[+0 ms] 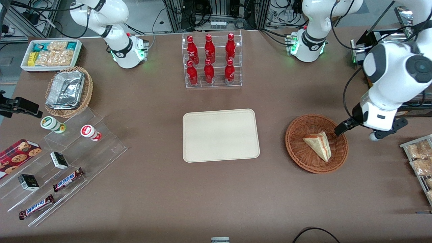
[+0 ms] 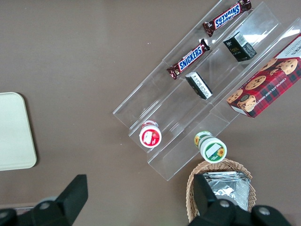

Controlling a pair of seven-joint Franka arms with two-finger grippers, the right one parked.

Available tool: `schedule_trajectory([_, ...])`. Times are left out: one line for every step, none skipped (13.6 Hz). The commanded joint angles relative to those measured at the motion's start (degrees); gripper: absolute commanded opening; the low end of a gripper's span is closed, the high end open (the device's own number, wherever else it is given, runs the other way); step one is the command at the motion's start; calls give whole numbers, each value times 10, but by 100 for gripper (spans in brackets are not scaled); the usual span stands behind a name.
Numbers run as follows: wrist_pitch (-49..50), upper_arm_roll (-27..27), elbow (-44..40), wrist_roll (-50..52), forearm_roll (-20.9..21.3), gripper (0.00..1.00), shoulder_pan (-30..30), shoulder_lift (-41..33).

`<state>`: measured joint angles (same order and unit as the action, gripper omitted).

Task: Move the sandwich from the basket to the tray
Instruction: 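Lower the open left gripper over the sandwich in the wicker basket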

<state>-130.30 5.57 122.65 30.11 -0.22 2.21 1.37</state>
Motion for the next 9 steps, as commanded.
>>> schedule_trajectory([-72, 2, 64, 19, -6, 100, 0, -7])
schedule_trajectory([-86, 2, 67, 30, -6, 100, 0, 2])
schedule_trajectory([-100, 3, 73, 39, -6, 100, -2, 9])
schedule_trajectory([-119, 6, 80, 44, -6, 100, -2, 15])
schedule_trajectory([-139, 10, 86, 53, -6, 100, -2, 27])
schedule_trajectory([-155, 17, 87, 66, -6, 100, -2, 37])
schedule_trajectory([-164, 24, 87, 75, -5, 100, -2, 49])
schedule_trajectory([-170, 29, 87, 76, -5, 100, -2, 57])
schedule_trajectory([-179, 30, 88, 76, -5, 100, -3, 61])
